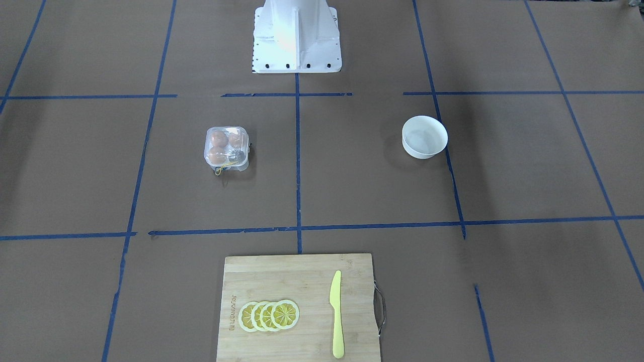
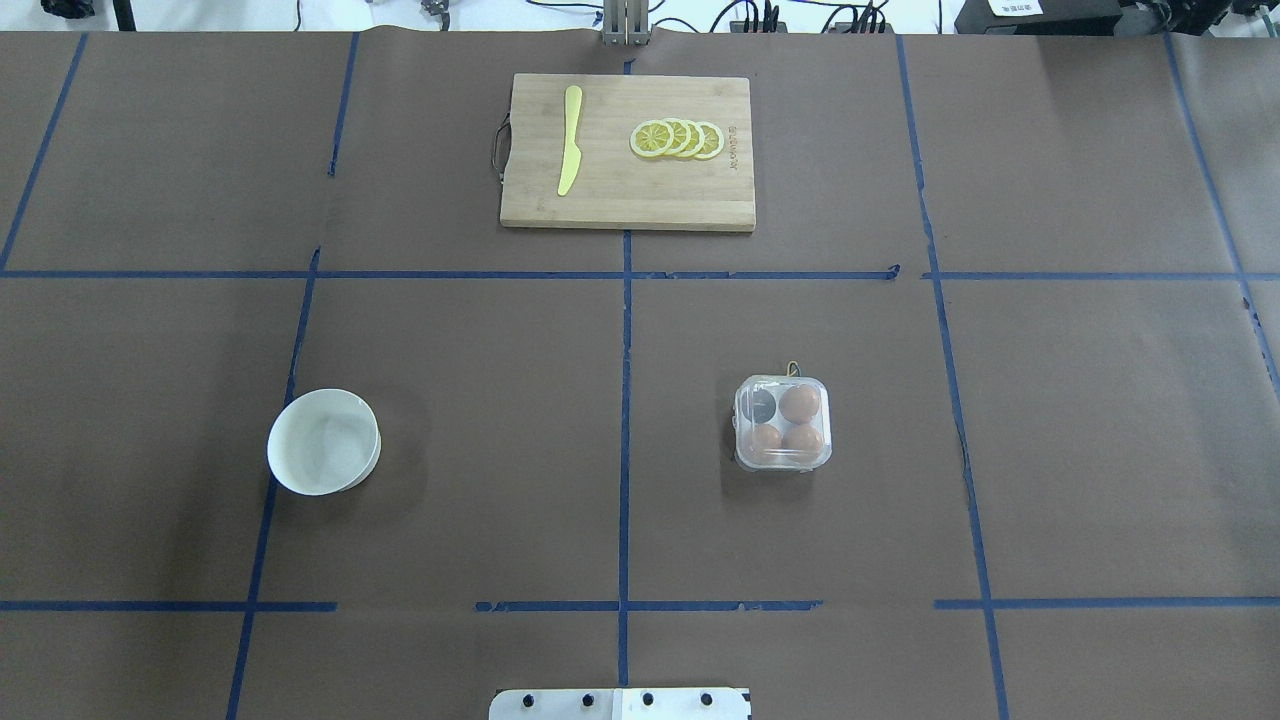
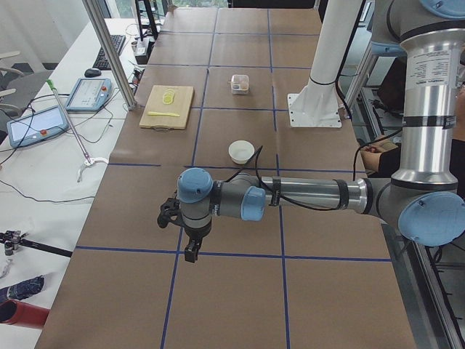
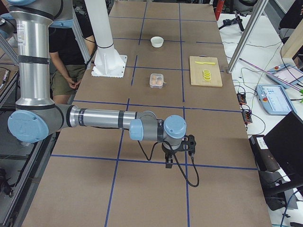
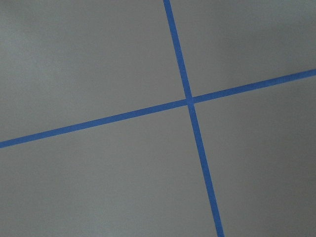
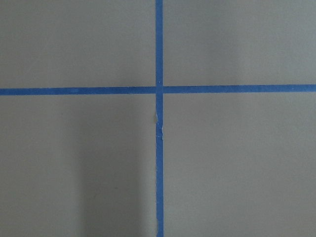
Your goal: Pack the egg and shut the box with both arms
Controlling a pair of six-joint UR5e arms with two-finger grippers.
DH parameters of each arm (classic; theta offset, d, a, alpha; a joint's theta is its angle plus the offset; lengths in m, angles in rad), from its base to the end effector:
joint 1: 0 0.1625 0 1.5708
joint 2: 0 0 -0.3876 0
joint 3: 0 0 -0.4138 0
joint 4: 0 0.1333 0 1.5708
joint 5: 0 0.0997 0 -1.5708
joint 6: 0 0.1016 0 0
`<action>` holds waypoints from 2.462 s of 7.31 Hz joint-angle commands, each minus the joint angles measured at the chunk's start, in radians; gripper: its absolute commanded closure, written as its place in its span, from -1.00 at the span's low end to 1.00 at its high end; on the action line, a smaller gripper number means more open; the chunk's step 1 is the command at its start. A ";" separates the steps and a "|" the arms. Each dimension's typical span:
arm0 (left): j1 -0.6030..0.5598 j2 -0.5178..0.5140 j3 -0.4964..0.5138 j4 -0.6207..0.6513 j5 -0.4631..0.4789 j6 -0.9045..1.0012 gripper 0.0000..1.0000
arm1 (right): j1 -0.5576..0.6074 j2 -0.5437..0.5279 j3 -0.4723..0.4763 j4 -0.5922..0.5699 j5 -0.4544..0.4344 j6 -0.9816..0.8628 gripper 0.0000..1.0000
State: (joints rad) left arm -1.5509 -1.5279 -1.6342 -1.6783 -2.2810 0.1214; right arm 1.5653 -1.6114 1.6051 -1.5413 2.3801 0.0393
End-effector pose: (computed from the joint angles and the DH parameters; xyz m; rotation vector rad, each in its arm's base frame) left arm -0.0570 -0.5070 0.6049 0.1586 0.7030 0.1806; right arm 0.0570 -0.4997 0.6202 0.0038 -0.8096 0.0225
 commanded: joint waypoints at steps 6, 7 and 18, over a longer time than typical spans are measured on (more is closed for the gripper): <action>0.000 0.000 -0.012 -0.003 0.000 -0.144 -1.00 | 0.007 -0.001 0.081 -0.097 -0.001 0.007 -1.00; 0.000 0.000 -0.012 -0.003 0.000 -0.144 -1.00 | 0.007 -0.001 0.079 -0.097 -0.001 0.007 -1.00; 0.000 0.000 -0.004 -0.006 0.000 -0.143 -1.00 | 0.007 -0.007 0.072 -0.092 -0.001 0.005 -1.00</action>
State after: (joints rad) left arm -1.5508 -1.5279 -1.6391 -1.6841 -2.2823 -0.0227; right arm 1.5723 -1.6163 1.6788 -1.6367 2.3780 0.0445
